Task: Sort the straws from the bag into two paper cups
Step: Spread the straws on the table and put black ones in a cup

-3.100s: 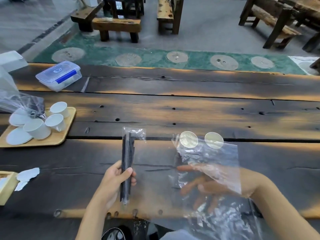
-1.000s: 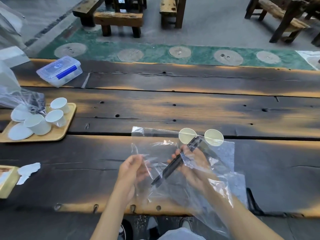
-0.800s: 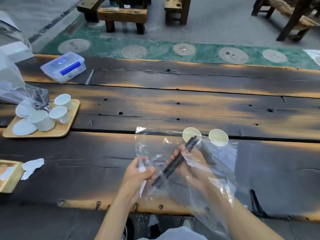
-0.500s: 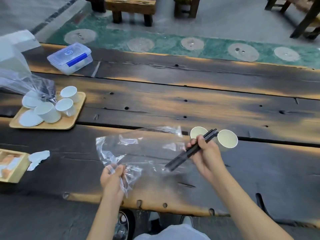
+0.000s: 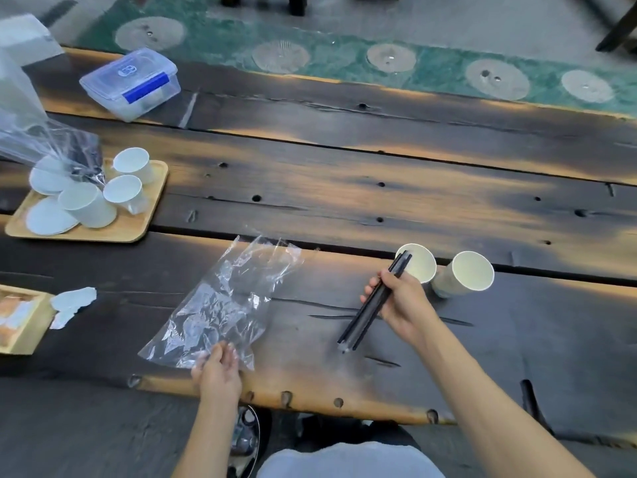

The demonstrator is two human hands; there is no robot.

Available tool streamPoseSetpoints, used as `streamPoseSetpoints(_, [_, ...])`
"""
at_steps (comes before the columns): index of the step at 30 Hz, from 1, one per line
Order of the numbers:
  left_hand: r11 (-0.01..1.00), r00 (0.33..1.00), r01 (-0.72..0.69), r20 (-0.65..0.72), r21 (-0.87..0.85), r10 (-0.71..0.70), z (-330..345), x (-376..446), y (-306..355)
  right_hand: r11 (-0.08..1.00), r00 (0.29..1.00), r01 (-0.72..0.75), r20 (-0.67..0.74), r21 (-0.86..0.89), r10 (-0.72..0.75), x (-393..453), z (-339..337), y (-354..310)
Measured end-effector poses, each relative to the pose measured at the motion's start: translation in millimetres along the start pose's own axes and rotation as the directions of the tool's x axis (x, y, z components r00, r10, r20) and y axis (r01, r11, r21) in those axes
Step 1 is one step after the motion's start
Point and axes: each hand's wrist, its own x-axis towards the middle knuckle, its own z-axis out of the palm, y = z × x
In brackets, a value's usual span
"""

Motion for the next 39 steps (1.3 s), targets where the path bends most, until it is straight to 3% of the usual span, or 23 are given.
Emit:
streamPoseSetpoints(6, [0.987,0.997,0.055,0.042,0.154,-0.062,6,4,-22,0.959,0.977,-0.211,-0.08,-0.191,0.199,39,7,32])
streamPoseSetpoints(12, [0.919,0.97,0.19,0.076,0.346,-0.229,-1,-20,-55,0.871,0.951,-0.303,-0.18,-0.386,0.251,80,7,55])
streamPoseSetpoints(14, [0.814,0.907,0.206,0.207,0.544,-0.367,-6,-32,-70,0.863,0.945,-0.314,-0.222,-0.396,0.242,93,5,62])
streamPoseSetpoints(17, [0.499,0.781,-0.009,0.318,0.867,-0.538,-7,-47,-93,0.827,0.935,-0.341,-0.256,-0.446,0.248,106,2,69])
streamPoseSetpoints(19, [0.392,0.81,-0.173,0.357,0.903,-0.465,6,-45,-107,0.824,0.929,-0.352,-0.271,-0.444,0.251,111,-1,69])
streamPoseSetpoints(23, [0.434,0.923,-0.293,0.37,0.852,-0.103,49,-30,-105,0.841,0.92,-0.363,-0.297,-0.402,0.255,110,-4,64])
streamPoseSetpoints(26, [0.327,0.927,-0.372,0.366,0.869,0.08,71,-20,-94,0.84,0.918,-0.369,-0.296,-0.398,0.263,103,-9,57])
streamPoseSetpoints(31, [0.132,0.911,-0.396,0.371,0.908,0.181,93,-10,-93,0.826,0.927,-0.343,-0.303,-0.448,0.221,92,-30,55])
streamPoseSetpoints(34, [0.047,0.867,-0.459,0.435,0.887,0.244,109,-9,-94,0.809,0.937,-0.294,-0.32,-0.509,0.139,88,-49,60])
streamPoseSetpoints(39, [-0.124,0.86,-0.436,0.453,0.891,0.236,133,-10,-99,0.763,0.931,-0.299,-0.35,-0.574,0.103,84,-72,75])
